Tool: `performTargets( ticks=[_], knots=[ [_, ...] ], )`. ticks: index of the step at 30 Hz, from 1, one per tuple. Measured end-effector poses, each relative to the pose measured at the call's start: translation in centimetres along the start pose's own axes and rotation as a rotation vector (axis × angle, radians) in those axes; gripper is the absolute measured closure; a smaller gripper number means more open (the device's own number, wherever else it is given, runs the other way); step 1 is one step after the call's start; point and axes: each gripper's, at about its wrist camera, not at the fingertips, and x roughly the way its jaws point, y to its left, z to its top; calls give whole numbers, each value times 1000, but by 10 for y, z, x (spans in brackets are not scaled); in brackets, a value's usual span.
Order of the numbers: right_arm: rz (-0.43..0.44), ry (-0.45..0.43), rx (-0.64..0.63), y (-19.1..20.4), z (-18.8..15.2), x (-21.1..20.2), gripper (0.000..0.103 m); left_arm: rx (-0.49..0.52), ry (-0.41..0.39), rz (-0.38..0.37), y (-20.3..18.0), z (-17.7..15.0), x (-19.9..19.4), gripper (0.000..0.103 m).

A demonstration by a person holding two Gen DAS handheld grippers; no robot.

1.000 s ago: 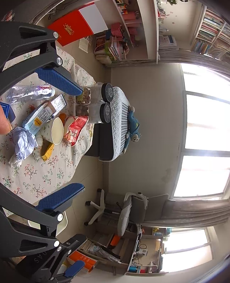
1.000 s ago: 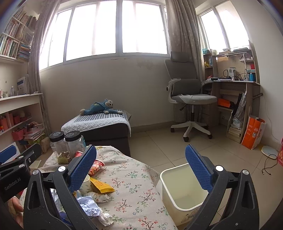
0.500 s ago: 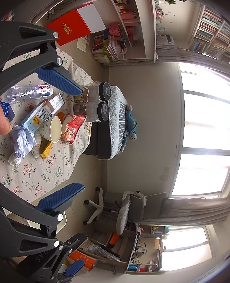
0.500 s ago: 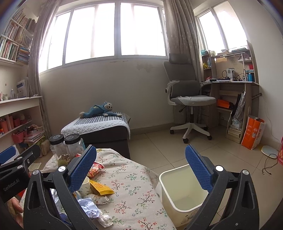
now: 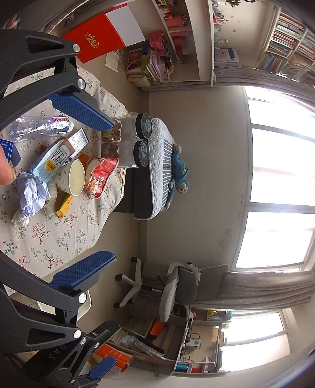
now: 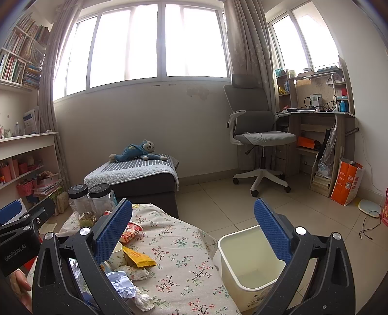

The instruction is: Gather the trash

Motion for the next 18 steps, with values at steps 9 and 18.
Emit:
performTargets(
  ticks=[9,18],
  knots=[
    [8,15,-6,0,-1,2,7,-6,24,7,4,-1,3,7],
    [89,179,23,11,9,29,7,-100,257,29,45,7,49,7]
  ],
)
